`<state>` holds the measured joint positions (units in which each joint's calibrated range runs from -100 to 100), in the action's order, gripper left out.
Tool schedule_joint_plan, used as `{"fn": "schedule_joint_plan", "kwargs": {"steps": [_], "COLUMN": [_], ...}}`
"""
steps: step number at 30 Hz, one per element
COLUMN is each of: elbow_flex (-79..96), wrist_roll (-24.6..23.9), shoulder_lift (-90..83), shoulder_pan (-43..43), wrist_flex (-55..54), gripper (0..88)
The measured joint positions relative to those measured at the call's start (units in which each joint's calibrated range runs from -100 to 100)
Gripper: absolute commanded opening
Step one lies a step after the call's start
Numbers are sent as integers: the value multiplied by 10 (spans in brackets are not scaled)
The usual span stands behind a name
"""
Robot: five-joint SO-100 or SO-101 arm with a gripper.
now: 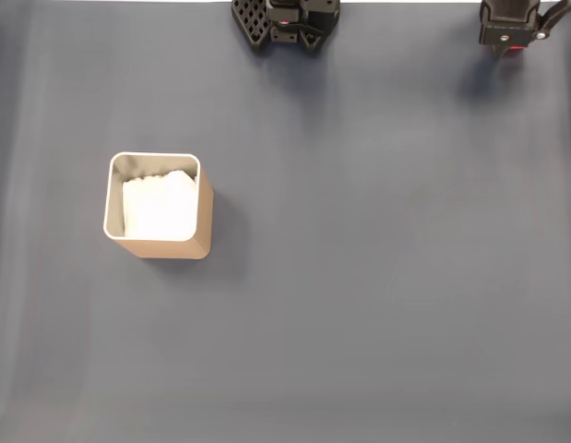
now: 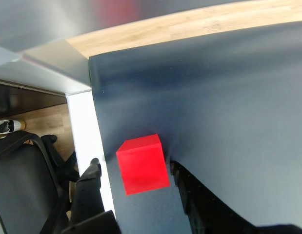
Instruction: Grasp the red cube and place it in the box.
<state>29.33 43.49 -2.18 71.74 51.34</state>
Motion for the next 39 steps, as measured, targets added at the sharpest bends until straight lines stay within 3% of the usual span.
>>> {"fn": "schedule_joint_plan", "kwargs": {"steps": [23, 39], "elbow_flex": [0, 0], "wrist_roll": [7, 17], "shoulder_lift": [-1, -21], "shoulder_pan": [-11, -41], "wrist_flex": [12, 38], "gripper": [94, 72]}}
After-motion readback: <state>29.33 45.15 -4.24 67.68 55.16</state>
